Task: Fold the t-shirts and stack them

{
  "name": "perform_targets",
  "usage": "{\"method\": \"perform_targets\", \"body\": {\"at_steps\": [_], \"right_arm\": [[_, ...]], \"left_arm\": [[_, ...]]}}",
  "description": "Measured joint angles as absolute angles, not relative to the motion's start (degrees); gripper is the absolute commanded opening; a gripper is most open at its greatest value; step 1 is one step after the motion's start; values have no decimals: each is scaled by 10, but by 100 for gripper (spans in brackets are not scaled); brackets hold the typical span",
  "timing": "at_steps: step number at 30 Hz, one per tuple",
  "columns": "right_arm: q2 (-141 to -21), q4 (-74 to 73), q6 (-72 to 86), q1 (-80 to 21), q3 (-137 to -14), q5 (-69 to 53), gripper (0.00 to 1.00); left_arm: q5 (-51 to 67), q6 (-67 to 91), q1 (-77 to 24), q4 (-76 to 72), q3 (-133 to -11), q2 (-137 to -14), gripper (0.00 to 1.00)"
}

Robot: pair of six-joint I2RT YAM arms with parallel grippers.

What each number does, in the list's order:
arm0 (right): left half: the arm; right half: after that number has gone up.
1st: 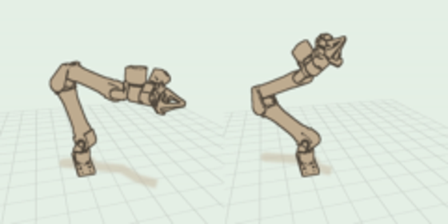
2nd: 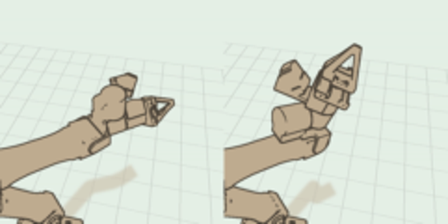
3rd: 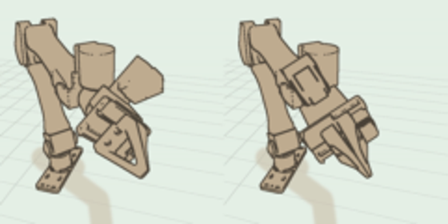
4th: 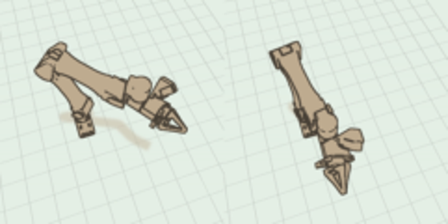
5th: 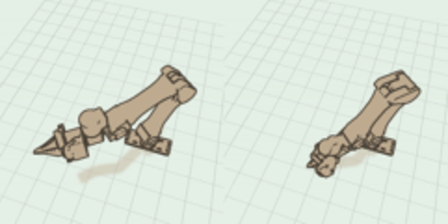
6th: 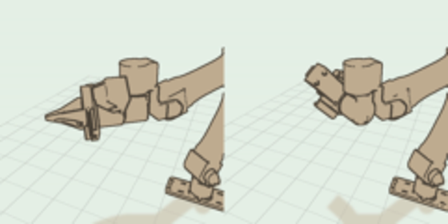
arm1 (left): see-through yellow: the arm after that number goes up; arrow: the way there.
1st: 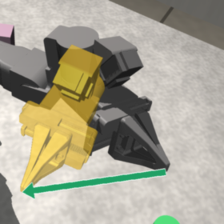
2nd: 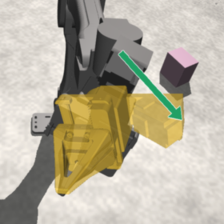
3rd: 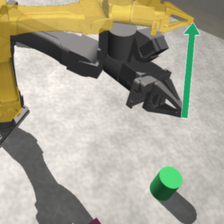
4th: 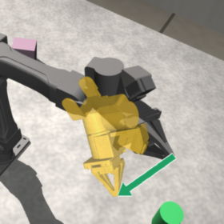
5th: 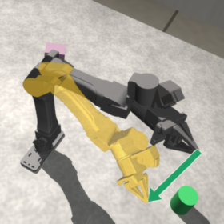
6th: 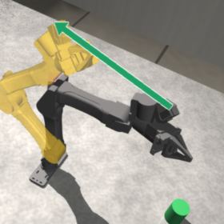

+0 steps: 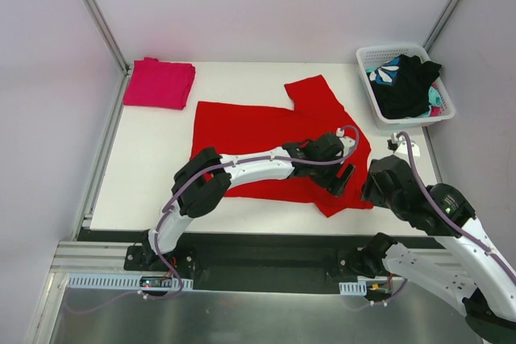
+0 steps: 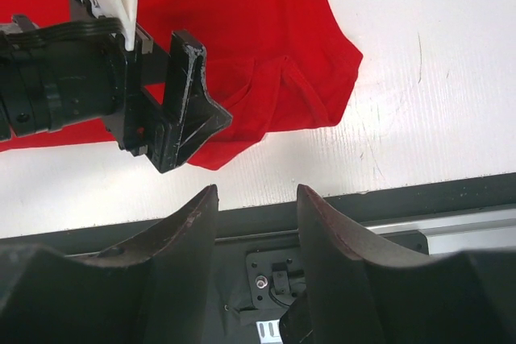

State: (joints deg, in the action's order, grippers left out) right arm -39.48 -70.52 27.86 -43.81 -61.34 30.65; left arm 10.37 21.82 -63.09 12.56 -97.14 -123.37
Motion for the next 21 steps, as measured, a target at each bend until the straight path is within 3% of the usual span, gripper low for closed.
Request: {"method": "perform_targets", "body": {"at_steps": [13, 21], "right_arm": [[-392, -710, 279, -438, -613, 306, 47], [-386, -713, 279, -438, -613, 306, 47]], "left_arm": [[123, 234, -638, 106, -972, -1237, 53], [130, 237, -644, 96, -980, -1267, 50]]}}
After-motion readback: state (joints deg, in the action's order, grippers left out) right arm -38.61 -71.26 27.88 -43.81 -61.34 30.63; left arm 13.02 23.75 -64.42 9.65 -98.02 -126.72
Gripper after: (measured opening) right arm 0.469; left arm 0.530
